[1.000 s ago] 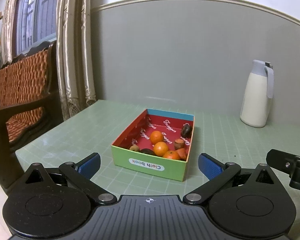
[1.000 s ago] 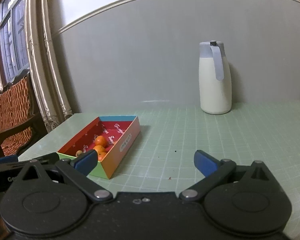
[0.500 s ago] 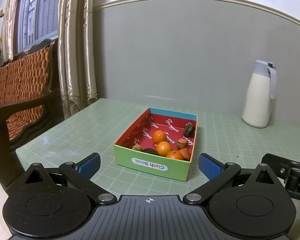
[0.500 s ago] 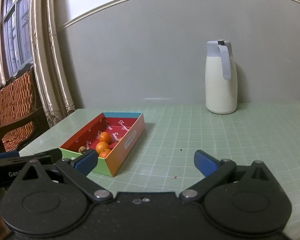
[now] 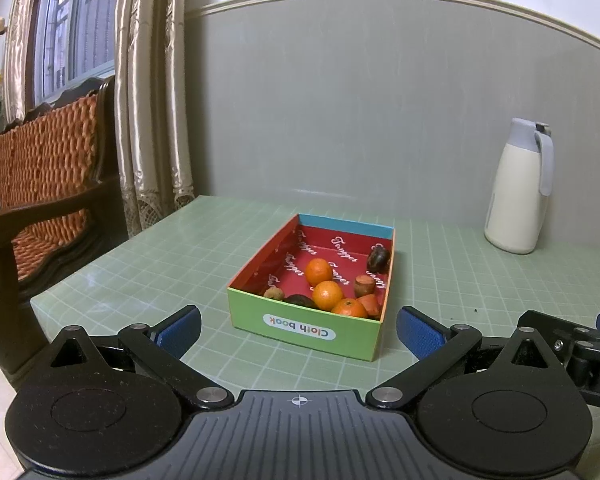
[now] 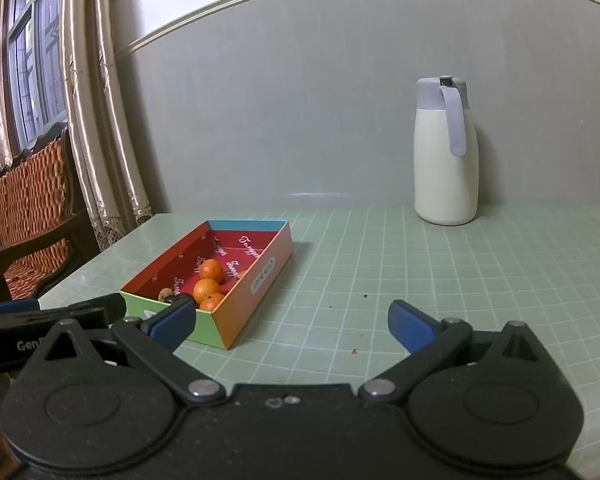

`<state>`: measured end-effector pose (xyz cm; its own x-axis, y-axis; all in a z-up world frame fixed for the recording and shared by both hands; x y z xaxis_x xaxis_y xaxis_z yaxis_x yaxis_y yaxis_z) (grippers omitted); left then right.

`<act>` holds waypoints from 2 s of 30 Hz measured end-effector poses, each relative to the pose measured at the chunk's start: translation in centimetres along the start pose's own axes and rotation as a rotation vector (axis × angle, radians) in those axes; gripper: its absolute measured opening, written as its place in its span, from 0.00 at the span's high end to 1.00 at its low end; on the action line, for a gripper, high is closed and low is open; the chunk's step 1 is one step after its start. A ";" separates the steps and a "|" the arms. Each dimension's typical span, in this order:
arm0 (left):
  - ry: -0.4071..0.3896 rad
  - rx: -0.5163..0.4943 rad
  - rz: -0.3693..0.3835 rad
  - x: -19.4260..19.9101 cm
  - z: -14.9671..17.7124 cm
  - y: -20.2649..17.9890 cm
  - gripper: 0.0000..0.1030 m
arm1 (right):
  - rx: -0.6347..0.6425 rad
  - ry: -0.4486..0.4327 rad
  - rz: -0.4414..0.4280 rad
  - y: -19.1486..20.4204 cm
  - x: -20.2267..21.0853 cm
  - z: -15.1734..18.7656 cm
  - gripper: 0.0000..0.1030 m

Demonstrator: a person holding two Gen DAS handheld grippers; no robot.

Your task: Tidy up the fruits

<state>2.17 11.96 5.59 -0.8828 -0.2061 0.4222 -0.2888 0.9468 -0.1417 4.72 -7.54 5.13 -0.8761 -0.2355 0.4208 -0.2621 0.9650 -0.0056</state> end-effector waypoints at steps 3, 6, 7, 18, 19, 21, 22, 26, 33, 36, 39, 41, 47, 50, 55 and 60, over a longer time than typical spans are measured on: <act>0.000 -0.001 0.000 -0.1 0.0 0.0 0.00 | 0.000 0.000 0.000 0.0 0.0 0.0 0.00; 0.008 0.000 0.004 -0.1 0.2 -0.1 0.00 | 0.000 0.001 -0.001 0.1 0.0 0.1 0.00; 0.011 0.000 0.003 -0.2 0.2 -0.1 0.00 | 0.000 0.001 -0.002 0.1 0.0 0.1 0.00; 0.020 0.009 0.003 -0.5 0.5 0.1 0.00 | 0.004 0.002 -0.007 0.2 -0.1 0.1 0.00; 0.020 0.009 -0.001 -0.5 0.5 0.2 0.00 | 0.006 0.001 -0.008 0.2 0.0 0.1 0.00; 0.023 0.012 0.001 -0.7 0.6 0.3 0.00 | 0.011 0.000 -0.009 0.3 0.0 0.1 0.00; 0.024 0.014 -0.001 -0.7 0.6 0.4 0.00 | 0.013 0.000 -0.009 0.3 0.0 0.1 0.00; 0.032 0.014 -0.001 -0.8 0.7 0.5 0.00 | 0.017 -0.001 -0.011 0.4 0.0 0.1 0.00; 0.023 0.001 -0.011 -0.8 0.6 0.4 0.00 | 0.023 -0.006 -0.011 0.5 0.1 -0.2 0.00; 0.019 0.008 -0.005 -0.7 0.4 0.5 0.00 | 0.030 -0.008 -0.009 0.7 0.1 -0.3 0.00; 0.013 0.001 -0.011 -0.6 0.3 0.6 0.00 | 0.035 -0.008 -0.010 0.8 0.0 -0.4 0.00; 0.011 -0.003 -0.015 -0.6 0.3 0.6 0.00 | 0.038 -0.007 -0.010 0.9 -0.1 -0.5 0.00; 0.018 0.003 -0.022 -0.9 0.3 0.8 0.00 | 0.048 -0.010 -0.012 1.2 -0.2 -0.7 0.00; 0.019 0.004 -0.023 -0.9 0.4 1.0 0.00 | 0.056 -0.007 -0.013 1.4 -0.4 -0.6 0.00; 0.007 -0.006 -0.018 -1.1 0.2 1.0 0.00 | 0.057 -0.002 -0.019 1.5 -0.8 -0.6 0.00; 0.002 0.015 0.007 -1.3 0.0 1.0 0.01 | 0.052 -0.008 -0.025 1.5 -1.2 -0.7 0.00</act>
<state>3.03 13.16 4.90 -0.8841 -0.1991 0.4228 -0.2882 0.9445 -0.1579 5.67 -5.73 5.24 -0.8721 -0.2603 0.4143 -0.3042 0.9516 -0.0426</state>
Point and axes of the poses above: each gripper's, at about its wrist camera, not at the fingertips, and x roughly against the way its jaws point, y to its left, z to its underside, the point moved 9 cm from there along -x, roughly the way its jaws point, and after that the axes turned 9 degrees about x, right-handed, at the moved point
